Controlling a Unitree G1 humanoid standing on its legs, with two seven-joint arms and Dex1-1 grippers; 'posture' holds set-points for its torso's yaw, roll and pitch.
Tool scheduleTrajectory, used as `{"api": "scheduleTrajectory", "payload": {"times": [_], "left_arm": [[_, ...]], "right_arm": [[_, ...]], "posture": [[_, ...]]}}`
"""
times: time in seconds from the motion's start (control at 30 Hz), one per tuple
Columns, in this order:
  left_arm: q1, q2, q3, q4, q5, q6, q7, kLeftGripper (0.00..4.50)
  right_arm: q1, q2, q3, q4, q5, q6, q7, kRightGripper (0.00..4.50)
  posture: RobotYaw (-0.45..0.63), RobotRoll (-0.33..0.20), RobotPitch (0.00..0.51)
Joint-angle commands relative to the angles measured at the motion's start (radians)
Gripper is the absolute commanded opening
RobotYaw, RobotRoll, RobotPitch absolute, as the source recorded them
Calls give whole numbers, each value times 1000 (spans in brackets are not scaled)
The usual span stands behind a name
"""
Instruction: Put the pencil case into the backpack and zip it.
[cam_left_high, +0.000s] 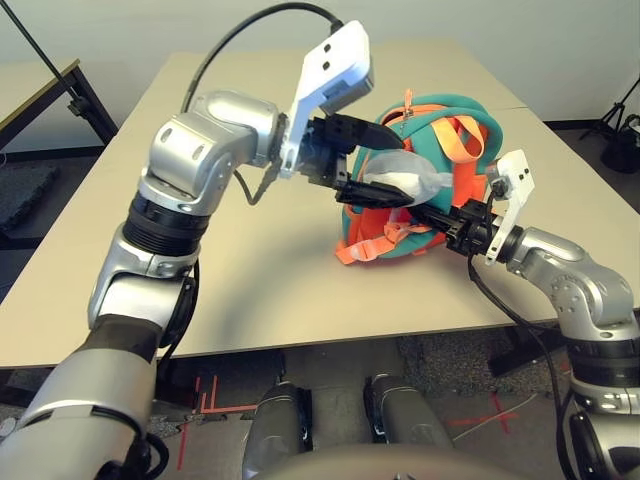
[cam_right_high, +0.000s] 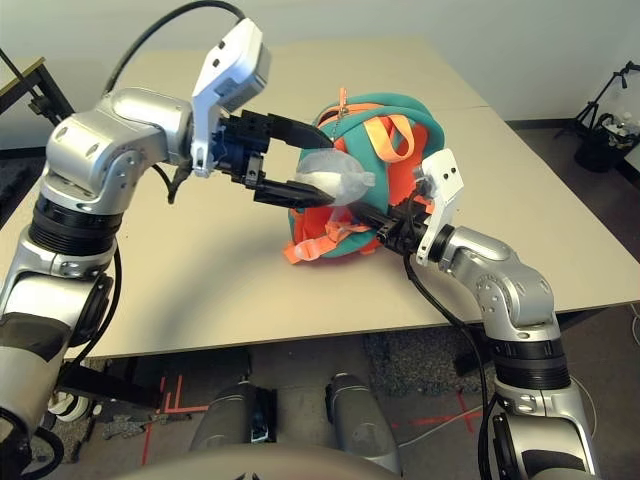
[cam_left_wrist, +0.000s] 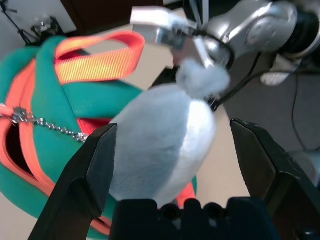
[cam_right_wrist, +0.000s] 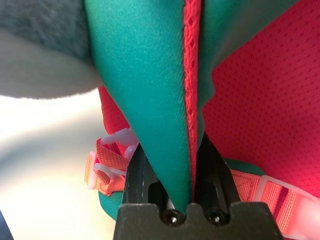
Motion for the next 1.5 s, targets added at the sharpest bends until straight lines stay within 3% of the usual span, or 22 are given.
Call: {"api": "scheduleTrajectory", "payload": {"times": [0.03,0.07,0.17,0.43,0.53,1.0,1.2,1.5], "left_arm": [[-10,-5,-51,48,59,-50,-15,4500],[-10,-9,-51,56,63,-56,-15,4500],[-9,-21,-38,81,63,-61,-15,3859],[-8,-25,-11,89,49,-46,-22,964],[-5,-26,-3,84,42,-41,-22,266],[-57,14,141,109,-37,16,-33,207],[-70,81,208,125,-61,33,-41,207],[9,195,255,90,-79,72,-28,206]], "right_arm": [[4,10,22,-13,9,4,12,428],[4,10,22,-13,9,4,11,428],[6,11,21,-16,10,5,9,428],[7,11,20,-16,10,6,8,428],[4,12,23,-11,7,3,9,428],[2,17,26,2,1,-3,9,428],[-15,17,30,16,0,-3,16,428],[-37,14,38,27,-1,-2,32,428]], "posture": [[-142,0,12],[-144,0,12],[-144,0,14],[-139,0,13],[-138,0,12],[-133,0,10],[-114,0,10],[-100,0,7]]}}
